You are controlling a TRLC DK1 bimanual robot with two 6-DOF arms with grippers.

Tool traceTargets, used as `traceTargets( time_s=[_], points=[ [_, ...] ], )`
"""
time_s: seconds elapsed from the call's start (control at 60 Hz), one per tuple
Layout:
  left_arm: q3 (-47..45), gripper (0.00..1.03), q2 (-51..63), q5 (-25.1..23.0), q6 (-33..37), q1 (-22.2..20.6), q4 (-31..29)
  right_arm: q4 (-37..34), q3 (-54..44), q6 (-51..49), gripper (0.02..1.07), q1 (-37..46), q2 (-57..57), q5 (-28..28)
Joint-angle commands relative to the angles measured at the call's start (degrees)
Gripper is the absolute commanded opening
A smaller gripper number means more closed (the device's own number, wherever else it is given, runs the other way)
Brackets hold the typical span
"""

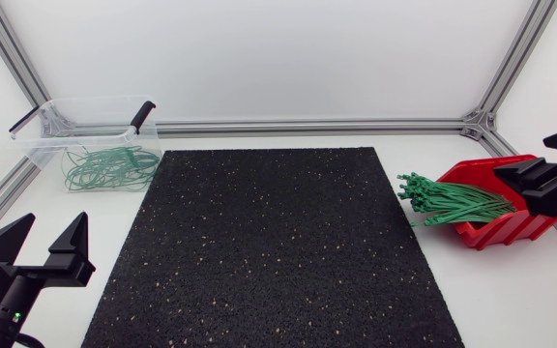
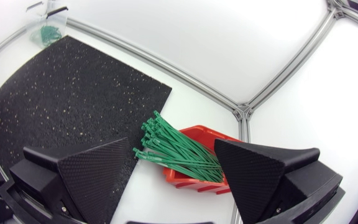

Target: Take a green cable tie from the red box, thread the tail through the head to close it, then place it in the transparent bin on the left.

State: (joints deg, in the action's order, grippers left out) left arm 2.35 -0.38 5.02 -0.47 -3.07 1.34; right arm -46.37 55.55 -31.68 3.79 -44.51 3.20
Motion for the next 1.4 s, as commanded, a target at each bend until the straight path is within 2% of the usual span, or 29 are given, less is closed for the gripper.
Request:
traceTargets(
  time_s=[0.0, 0.3, 0.433, 0.65, 0.733, 0.8, 0.883, 1.167, 1.383],
  points=[
    [-2.53, 0.99, -0.41, 0.43, -1.55, -0.18, -0.11, -1.09, 1.23, -7.43, 1.02, 0.78, -4.0, 0.23],
    [-2.53, 0.99, -0.23, 0.43, -1.55, -0.18, -0.29, -1.53, -2.29, -27.29, 1.01, 5.44, -9.89, 0.14],
    [-2.53, 0.99, -0.23, 0.17, -1.55, -0.18, -0.38, 1.81, -6.77, -35.73, 0.9, 5.7, -8.13, 0.05],
    [-2.53, 0.99, -0.14, -0.36, -1.55, -0.09, -0.47, 7.96, -14.59, -46.37, 0.9, 6.49, -8.22, 0.49],
    [-2.53, 0.99, -0.14, -0.36, -1.55, -0.09, -0.55, 8.84, -15.3, -49.35, 0.9, 7.9, -9.63, 3.48],
    [-2.44, 0.99, -0.14, -0.45, -1.55, -0.09, -0.64, 7.96, -14.86, -52.08, 0.83, 9.74, -11.04, 7.52],
    [-2.44, 0.99, -0.14, -0.45, -1.55, -0.01, -0.73, 8.31, -15.73, -56.65, 0.81, 10.97, -12.44, 8.66],
    [-2.44, 0.99, -0.06, -1.06, -1.55, -0.09, -0.9, 11.04, -16.0, -58.93, 0.81, 10.97, -19.21, 8.66],
    [-2.35, 0.99, 0.03, -1.41, -1.55, -0.09, -1.17, 17.54, -18.2, -60.52, 0.63, 10.62, -23.52, 6.99]
  ],
)
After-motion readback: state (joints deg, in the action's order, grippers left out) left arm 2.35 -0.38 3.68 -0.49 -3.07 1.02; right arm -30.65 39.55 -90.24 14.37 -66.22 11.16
